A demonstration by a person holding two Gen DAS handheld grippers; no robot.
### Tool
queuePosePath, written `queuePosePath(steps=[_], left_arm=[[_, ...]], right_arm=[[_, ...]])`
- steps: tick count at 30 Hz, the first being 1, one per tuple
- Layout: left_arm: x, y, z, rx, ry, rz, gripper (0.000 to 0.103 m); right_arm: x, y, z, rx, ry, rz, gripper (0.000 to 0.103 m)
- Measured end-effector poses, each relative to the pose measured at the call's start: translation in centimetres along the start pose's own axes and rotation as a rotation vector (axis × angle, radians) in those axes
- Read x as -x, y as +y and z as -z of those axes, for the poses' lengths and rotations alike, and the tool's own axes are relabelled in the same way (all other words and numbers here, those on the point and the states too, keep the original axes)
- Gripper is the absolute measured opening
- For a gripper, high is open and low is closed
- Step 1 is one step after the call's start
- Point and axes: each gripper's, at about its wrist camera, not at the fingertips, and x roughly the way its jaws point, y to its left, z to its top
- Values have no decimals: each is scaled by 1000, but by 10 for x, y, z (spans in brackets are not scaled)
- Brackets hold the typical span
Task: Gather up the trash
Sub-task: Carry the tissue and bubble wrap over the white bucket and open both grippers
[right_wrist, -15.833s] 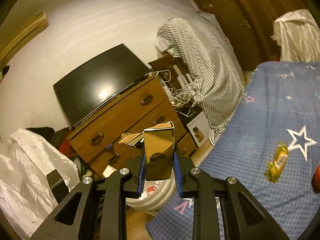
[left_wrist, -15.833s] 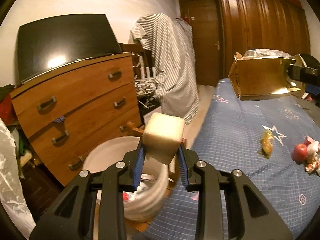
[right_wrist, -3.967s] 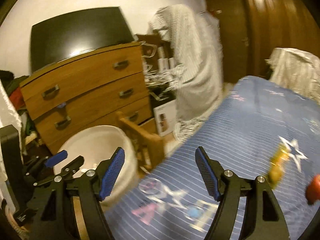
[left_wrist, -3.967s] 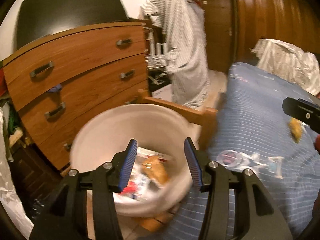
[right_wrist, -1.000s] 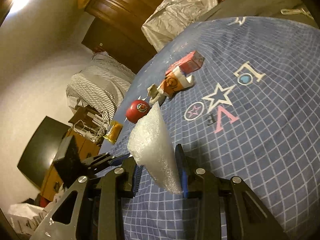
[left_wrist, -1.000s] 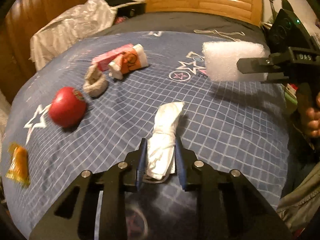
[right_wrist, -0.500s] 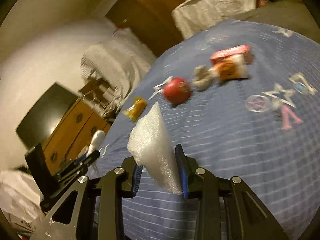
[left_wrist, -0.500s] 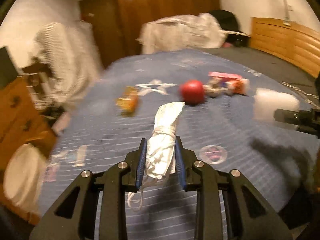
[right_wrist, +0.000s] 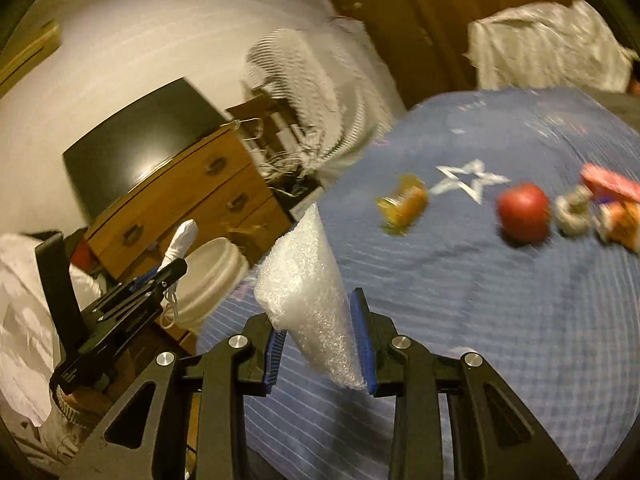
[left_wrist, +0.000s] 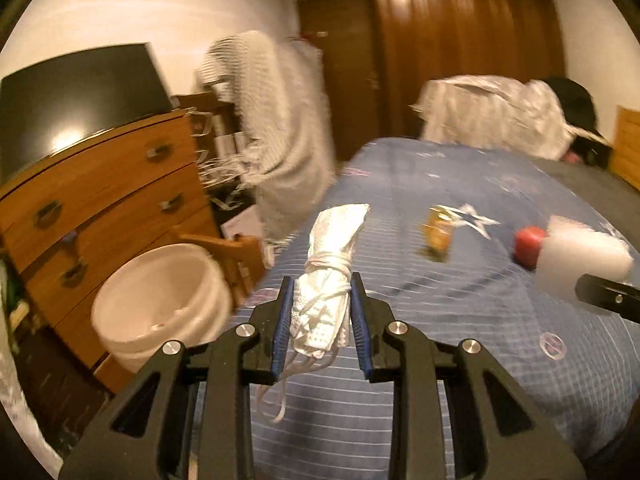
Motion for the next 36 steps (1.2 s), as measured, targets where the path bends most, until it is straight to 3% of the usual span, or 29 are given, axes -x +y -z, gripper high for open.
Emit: queuePosePath(steps=[11,20,32,36], left_arm=[[8,106,-32,115,-39,-200,26],[-20,172,-56,172,-16,-332,26],[-58,218,-56,157,43,-430,26],[-67,230,-53,159,57,-432,26]], right_arm=[[-60,114,-64,178,-2,-79,33],[-133,198,-116,254,49,-150,33],[-238,286,-135,351,148,-172,33],[-265,305,-131,377,176,-167,33]])
